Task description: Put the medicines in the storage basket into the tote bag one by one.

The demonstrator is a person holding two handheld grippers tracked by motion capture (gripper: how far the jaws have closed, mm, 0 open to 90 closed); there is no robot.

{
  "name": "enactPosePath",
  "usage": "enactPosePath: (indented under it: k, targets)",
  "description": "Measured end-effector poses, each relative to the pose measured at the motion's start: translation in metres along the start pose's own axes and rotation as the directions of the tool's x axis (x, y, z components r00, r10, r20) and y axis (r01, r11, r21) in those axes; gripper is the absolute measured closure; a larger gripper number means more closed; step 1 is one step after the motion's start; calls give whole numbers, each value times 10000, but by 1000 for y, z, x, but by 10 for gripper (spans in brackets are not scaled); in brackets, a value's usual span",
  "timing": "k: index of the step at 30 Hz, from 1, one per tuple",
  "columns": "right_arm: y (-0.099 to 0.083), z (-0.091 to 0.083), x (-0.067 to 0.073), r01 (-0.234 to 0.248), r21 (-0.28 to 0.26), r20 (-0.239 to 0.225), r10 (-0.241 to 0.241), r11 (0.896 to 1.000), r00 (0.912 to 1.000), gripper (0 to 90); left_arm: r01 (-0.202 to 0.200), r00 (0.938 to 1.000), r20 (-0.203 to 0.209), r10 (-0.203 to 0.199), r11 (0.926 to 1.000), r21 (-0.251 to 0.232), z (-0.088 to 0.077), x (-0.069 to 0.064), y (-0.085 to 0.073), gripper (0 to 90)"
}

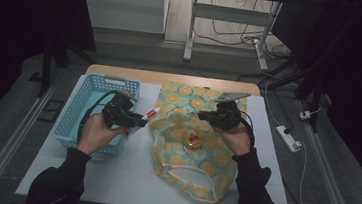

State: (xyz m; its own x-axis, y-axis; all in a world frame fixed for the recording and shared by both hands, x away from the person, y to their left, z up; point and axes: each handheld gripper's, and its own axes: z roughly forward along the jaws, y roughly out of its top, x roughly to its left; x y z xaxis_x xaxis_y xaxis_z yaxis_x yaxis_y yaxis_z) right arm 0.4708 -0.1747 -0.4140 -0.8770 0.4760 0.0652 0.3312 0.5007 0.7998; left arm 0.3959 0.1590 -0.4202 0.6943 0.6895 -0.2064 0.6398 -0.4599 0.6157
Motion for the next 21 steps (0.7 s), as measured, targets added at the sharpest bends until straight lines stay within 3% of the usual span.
enactPosePath:
  k: [13, 21]
  targets:
    - [1, -3, -1, -14, -128, 53, 14, 9999, 10000, 900, -546, 9952, 826, 525, 9982, 236, 30, -27, 19, 727]
    - [1, -4, -1, -5, -222, 62, 6, 9998, 10000, 900, -988, 9901, 1038, 942, 9943, 396, 48, -44, 28, 726]
